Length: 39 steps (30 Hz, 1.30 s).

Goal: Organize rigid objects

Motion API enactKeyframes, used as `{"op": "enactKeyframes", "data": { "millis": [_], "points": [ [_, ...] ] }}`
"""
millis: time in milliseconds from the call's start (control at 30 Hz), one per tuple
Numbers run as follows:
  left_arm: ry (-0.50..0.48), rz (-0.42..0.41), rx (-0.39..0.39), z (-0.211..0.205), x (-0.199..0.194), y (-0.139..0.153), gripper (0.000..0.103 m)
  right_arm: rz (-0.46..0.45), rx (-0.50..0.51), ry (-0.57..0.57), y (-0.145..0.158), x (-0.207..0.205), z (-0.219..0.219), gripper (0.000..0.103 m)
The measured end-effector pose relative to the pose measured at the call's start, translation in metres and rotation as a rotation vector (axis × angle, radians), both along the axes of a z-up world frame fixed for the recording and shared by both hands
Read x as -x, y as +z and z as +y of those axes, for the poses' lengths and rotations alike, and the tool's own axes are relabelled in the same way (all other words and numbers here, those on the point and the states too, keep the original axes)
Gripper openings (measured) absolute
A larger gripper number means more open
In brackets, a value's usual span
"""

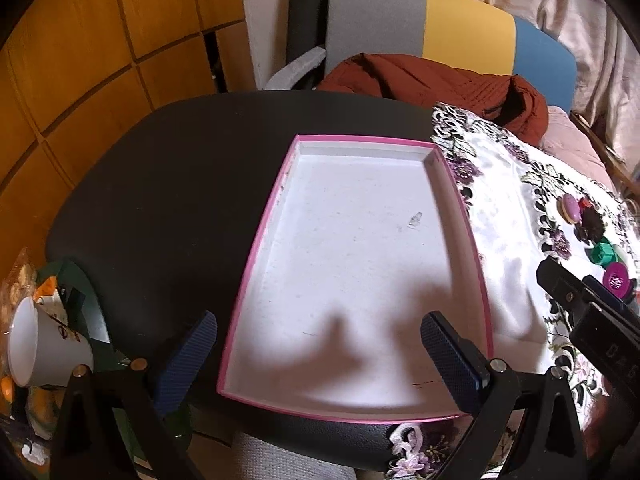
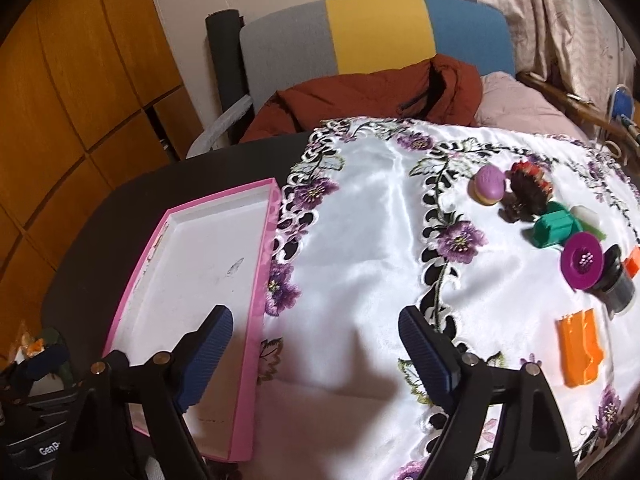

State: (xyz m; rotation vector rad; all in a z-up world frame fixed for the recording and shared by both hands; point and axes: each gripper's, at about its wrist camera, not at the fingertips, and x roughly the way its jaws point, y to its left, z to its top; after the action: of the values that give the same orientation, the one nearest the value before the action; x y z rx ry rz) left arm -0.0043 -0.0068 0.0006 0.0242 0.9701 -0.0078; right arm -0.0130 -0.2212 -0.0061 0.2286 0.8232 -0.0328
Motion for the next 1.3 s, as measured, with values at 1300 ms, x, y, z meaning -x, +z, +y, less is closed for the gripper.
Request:
{"op": "enactKeyframes", "data": {
  "millis": [1300],
  "points": [
    [-0.617,0.119,0.187,-0.254,0.029,-0.012,0.103,0.121,0.030,-0.782,0.025,0.074,-0.280,0.086]
  ]
}}
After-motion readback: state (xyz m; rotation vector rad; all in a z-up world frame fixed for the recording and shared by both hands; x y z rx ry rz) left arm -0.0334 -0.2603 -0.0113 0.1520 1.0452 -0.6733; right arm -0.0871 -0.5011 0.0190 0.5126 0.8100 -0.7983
